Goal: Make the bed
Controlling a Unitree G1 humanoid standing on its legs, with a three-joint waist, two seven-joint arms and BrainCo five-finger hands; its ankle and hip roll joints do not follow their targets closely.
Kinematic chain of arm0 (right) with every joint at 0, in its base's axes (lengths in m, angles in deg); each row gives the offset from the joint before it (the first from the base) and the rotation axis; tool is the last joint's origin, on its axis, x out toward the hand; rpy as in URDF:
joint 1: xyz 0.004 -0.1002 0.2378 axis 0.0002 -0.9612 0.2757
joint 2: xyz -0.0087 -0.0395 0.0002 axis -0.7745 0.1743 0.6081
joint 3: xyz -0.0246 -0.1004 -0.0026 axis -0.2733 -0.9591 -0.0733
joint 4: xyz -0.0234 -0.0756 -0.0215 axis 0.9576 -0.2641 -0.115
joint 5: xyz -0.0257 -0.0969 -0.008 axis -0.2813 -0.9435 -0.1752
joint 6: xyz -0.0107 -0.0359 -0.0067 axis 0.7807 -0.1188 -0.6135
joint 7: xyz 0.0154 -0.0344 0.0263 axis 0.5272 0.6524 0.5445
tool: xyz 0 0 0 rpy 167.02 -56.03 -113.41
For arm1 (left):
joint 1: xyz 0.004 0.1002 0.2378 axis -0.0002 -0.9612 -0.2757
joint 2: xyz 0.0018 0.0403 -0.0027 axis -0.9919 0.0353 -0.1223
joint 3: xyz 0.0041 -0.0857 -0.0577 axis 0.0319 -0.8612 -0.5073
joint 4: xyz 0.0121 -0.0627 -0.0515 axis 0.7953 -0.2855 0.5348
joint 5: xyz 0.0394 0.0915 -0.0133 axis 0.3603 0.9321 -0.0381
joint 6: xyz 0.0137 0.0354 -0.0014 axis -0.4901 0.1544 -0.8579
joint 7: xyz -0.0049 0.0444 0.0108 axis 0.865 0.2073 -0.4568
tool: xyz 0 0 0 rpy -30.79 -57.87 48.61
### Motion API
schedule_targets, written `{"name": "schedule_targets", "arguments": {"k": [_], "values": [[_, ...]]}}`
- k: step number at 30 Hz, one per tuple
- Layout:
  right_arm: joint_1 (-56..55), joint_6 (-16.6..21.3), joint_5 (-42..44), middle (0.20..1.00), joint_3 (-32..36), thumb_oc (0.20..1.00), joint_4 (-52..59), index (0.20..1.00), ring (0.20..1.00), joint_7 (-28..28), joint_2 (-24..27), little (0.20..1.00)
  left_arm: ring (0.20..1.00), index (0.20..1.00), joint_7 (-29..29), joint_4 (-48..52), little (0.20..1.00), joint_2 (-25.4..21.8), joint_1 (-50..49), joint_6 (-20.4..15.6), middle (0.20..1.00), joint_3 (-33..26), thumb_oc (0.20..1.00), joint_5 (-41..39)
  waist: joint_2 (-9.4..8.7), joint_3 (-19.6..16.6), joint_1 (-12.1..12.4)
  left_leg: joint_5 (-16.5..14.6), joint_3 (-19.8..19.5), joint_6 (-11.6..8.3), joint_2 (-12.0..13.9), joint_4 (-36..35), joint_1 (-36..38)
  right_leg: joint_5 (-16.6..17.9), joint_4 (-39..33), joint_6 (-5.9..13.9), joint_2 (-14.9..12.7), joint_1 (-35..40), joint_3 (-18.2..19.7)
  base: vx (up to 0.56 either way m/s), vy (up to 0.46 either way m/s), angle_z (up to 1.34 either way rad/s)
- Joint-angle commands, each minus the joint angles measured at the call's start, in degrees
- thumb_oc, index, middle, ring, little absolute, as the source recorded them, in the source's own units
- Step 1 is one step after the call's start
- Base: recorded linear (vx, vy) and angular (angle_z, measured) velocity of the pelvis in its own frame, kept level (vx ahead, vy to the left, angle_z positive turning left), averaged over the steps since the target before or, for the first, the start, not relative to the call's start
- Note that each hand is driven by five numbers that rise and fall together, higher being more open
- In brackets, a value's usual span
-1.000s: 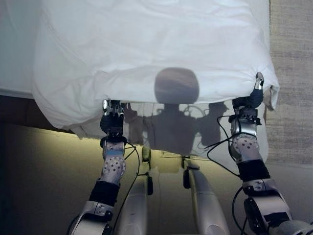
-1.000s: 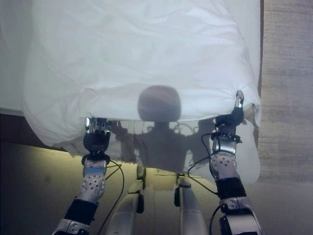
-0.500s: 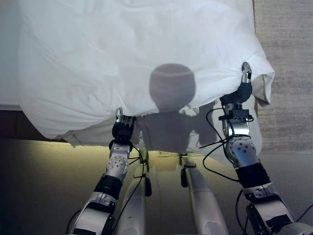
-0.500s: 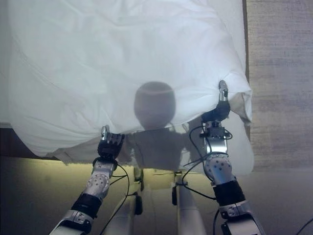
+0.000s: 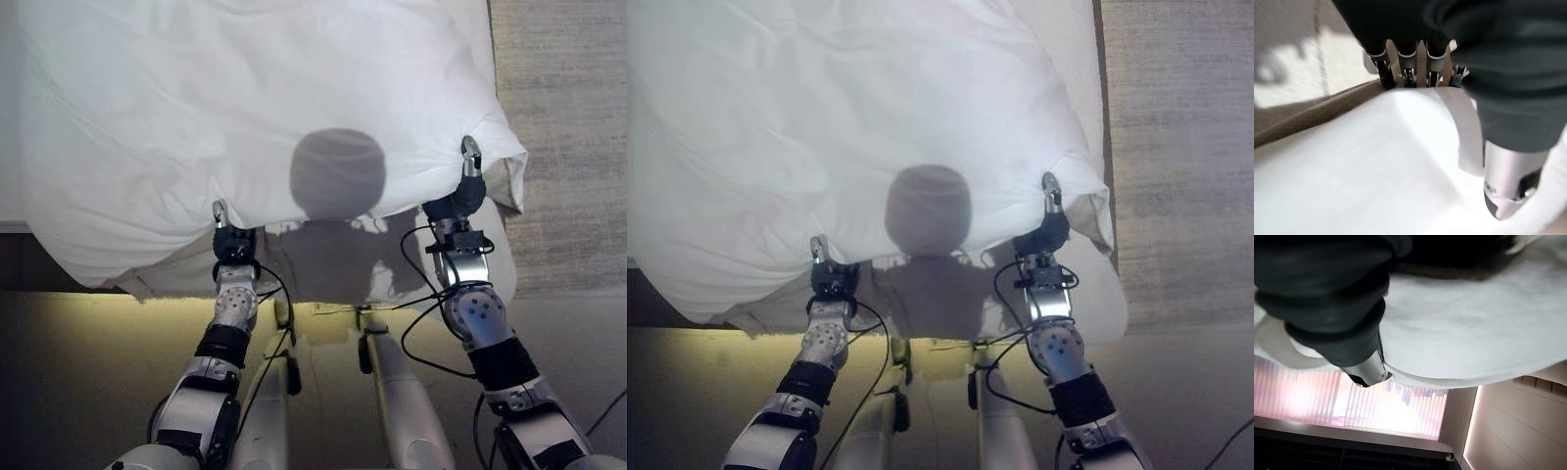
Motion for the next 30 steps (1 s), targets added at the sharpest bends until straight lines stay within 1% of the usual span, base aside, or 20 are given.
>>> {"name": "schedule_targets", "arguments": {"k": [1,5,6,7,9,10,11,16,17,19,21,22,23,24,25,26,27,28,29,30], "values": [[-3.8,1.6,-2.9,0.2,2.9,0.2,11.2,0.2,0.2,-6.6,-1.8,0.2,1.0,1.0,3.4,-1.7,1.0,-4.1,1.8,-4.6,1.0,-3.0,1.0,2.3,-1.63,-6.6,-1.4,-1.3,0.0,-0.21,0.1,3.5,-4.3,2.6,-1.2,2.29,0.2,0.9,2.7,0.0,0.0,0.0],[-4.8,1.3,-3.1,0.2,2.7,0.2,11.4,0.2,0.2,-6.6,-1.1,0.2,1.0,1.0,4.3,-3.1,1.0,-5.6,1.8,-4.9,1.0,-4.6,1.0,2.8,-1.52,-7.2,-1.2,-1.3,-0.2,-0.35,0.1,3.4,-4.3,2.5,-0.9,2.31,0.4,0.8,2.6,0.0,0.0,0.0],[-4.9,1.3,-3.2,0.2,2.5,0.2,11.5,0.2,0.2,-6.5,-0.9,0.2,0.627,0.627,4.1,-3.5,0.627,-6.1,2.0,-4.7,0.627,-4.7,0.627,3.5,-1.45,-7.3,-1.3,-1.3,-0.2,-0.42,0.1,3.2,-4.3,2.6,-1.0,2.3,0.4,0.8,2.6,0.0,0.0,0.0],[-5.0,1.3,-3.2,0.2,2.4,0.2,11.4,0.2,0.2,-6.4,-0.7,0.2,0.2,0.2,4.3,-3.7,0.2,-7.0,2.0,-4.3,0.2,-4.9,0.2,4.5,-1.34,-7.3,-1.2,-1.1,-0.3,-0.47,0.1,3.1,-4.2,2.6,-1.1,2.31,0.4,0.9,2.7,0.0,0.0,0.0],[-5.1,1.5,-3.1,0.2,2.3,0.2,11.3,0.2,0.2,-6.2,-0.3,0.2,0.2,0.2,4.9,-3.8,0.2,-7.5,1.6,-4.0,0.2,-4.9,0.2,5.0,-1.17,-7.3,-1.2,-1.0,-0.3,-0.54,0.1,2.8,-4.0,2.6,-1.1,2.27,0.6,1.0,2.8,0.0,-0.016,0.0],[-5.1,1.4,-3.0,0.2,2.3,0.2,11.1,0.2,0.2,-6.1,-0.1,0.2,0.2,0.2,5.7,-4.1,0.2,-8.2,1.0,-2.8,0.2,-4.9,0.2,6.0,-1.01,-7.3,-1.1,-0.9,-0.4,-0.54,0.1,2.5,-3.7,2.6,-1.2,2.28,0.7,1.2,2.8,0.0,0.0,0.0],[-5.2,1.4,-2.9,0.2,2.2,0.2,11.1,0.2,0.2,-6.1,-0.2,0.2,0.2,0.2,6.0,-4.2,0.2,-8.4,0.6,-2.6,0.2,-5.2,0.2,6.0,-0.9,-7.3,-1.1,-0.7,-0.4,-0.56,0.1,2.0,-3.3,2.5,-1.2,2.24,0.7,1.3,2.8,0.0,0.0,0.0],[-6.1,1.6,-3.1,0.2,1.7,0.2,11.1,0.2,0.2,-4.6,-0.4,0.2,0.2,0.2,5.3,-3.3,0.2,-8.3,-1.3,-2.3,0.2,-4.9,0.2,7.1,-0.1,-7.0,-0.8,0.4,-0.6,-0.75,0.4,0.2,-1.6,1.9,-0.9,1.83,1.4,2.3,2.8,-0.01,-0.079,-0.02],[-6.7,2.2,-3.3,0.2,1.4,0.2,10.5,0.2,0.2,-3.3,-1.8,0.2,0.2,0.2,6.3,-1.4,0.2,-7.6,-3.7,-1.9,0.2,-5.0,0.2,7.8,0.48,-7.2,-0.6,1.8,-0.7,-1.1,1.1,-2.2,0.3,0.9,0.0,1.33,2.5,2.7,2.4,0.01,-0.098,-0.04],[-7.4,2.1,-3.3,0.2,1.6,0.2,10.2,0.2,0.2,-3.0,-2.2,0.2,0.2,0.2,7.3,0.5,0.2,-7.2,-5.0,-1.9,0.2,-5.0,0.2,8.3,0.43,-7.2,-0.5,2.5,-0.8,-1.47,1.6,-3.3,1.2,0.3,0.7,0.97,3.1,2.7,2.2,0.0,-0.147,-0.09],[-9.0,2.4,-3.7,0.2,2.7,0.2,9.7,0.2,0.2,-2.2,-2.6,0.2,0.2,0.2,8.9,3.9,0.2,-6.1,-7.8,-1.8,0.2,-4.2,0.2,9.2,0.41,-7.4,-0.4,3.3,-1.4,-1.96,2.5,-4.0,2.4,-1.4,1.7,0.04,4.2,3.7,1.8,0.0,-0.221,-0.12],[-9.8,2.5,-3.6,0.2,3.5,0.2,9.3,0.2,0.2,-1.8,-2.8,0.2,0.2,0.2,9.8,5.5,0.2,-5.5,-9.0,-1.5,0.2,-3.8,0.2,9.8,0.13,-7.2,-0.4,3.7,-1.8,-2.25,2.7,-4.0,2.7,-1.6,1.8,-0.33,4.6,4.1,1.5,-0.02,-0.233,0.04],[-10.4,3.6,-3.8,0.2,3.9,0.2,8.7,0.2,0.2,-0.9,-3.2,0.2,0.2,0.2,10.0,7.5,0.2,-4.7,-10.6,-1.5,0.2,-3.5,0.2,10.0,-0.07,-6.9,-0.1,4.3,-2.3,-2.69,2.9,-4.0,3.2,-1.8,2.2,-0.51,5.1,4.5,0.9,-0.02,-0.216,0.1],[-11.2,3.5,-3.6,0.2,4.5,0.2,8.6,0.2,0.2,-0.4,-3.3,0.2,0.2,0.2,9.9,9.0,0.2,-4.6,-11.8,-1.6,0.2,-3.6,0.2,10.5,-0.34,-6.8,0.0,5.0,-2.5,-3.15,3.3,-4.3,3.6,-2.0,2.2,-0.81,5.3,5.0,0.4,-0.03,-0.197,0.11],[-11.9,4.2,-3.8,0.2,5.2,0.2,8.4,0.2,0.2,0.3,-3.4,0.2,0.2,0.2,10.4,10.5,0.2,-4.3,-12.8,-1.4,0.2,-3.3,0.2,11.0,-0.87,-6.6,0.4,5.4,-3.9,-3.5,3.2,-4.2,3.7,-2.0,2.3,-0.99,5.4,5.1,0.3,-0.02,-0.178,0.01],[-12.7,4.5,-4.3,0.2,5.9,0.2,8.2,0.2,0.2,1.3,-3.5,0.2,0.2,0.2,11.2,13.6,0.2,-3.9,-14.9,-0.7,0.2,-2.4,0.2,11.9,-1.64,-6.5,1.3,5.1,-7.2,-3.46,2.3,-4.2,4.2,-2.3,2.3,-1.11,5.5,5.5,0.2,-0.02,-0.117,0.01],[-12.7,4.5,-4.3,0.2,5.9,0.2,8.2,0.2,0.2,1.3,-3.5,0.2,0.2,0.2,11.2,13.6,0.2,-3.9,-14.9,-0.7,0.2,-2.4,0.2,11.9,-1.62,-6.6,1.3,5.1,-7.2,-3.46,2.3,-4.2,4.2,-2.2,2.3,-1.12,5.5,5.4,0.2,0.0,-0.131,0.03],[-13.7,4.9,-4.6,0.2,6.7,0.2,6.7,0.2,0.2,2.5,-3.3,0.2,0.2,0.2,11.6,16.1,0.2,-4.2,-17.6,0.2,0.2,-2.5,0.2,12.8,-2.77,-6.7,2.0,3.9,-11.2,-2.94,1.9,-5.2,5.4,-2.6,2.4,-1.13,5.8,6.0,1.1,0.0,-0.075,0.05],[-13.7,4.9,-4.6,0.2,6.7,0.2,6.7,0.2,0.2,2.5,-3.3,0.2,0.2,0.2,11.5,16.3,0.2,-4.2,-17.7,0.3,0.2,-2.5,0.2,12.9,-2.75,-6.8,1.9,4.2,-11.3,-2.97,1.9,-5.4,5.3,-2.4,2.3,-1.14,5.8,5.9,1.0,0.01,-0.1,0.05],[-14.6,4.7,-5.6,0.2,7.0,0.2,5.4,0.2,0.2,3.3,-2.7,0.2,0.2,0.2,12.3,19.2,0.2,-4.2,-19.9,0.7,0.2,-2.2,0.2,13.3,-3.28,-6.7,1.9,4.3,-11.4,-2.68,4.4,-5.9,6.0,-3.4,3.6,-1.33,5.7,5.9,1.0,-0.01,-0.016,0.1]]}}
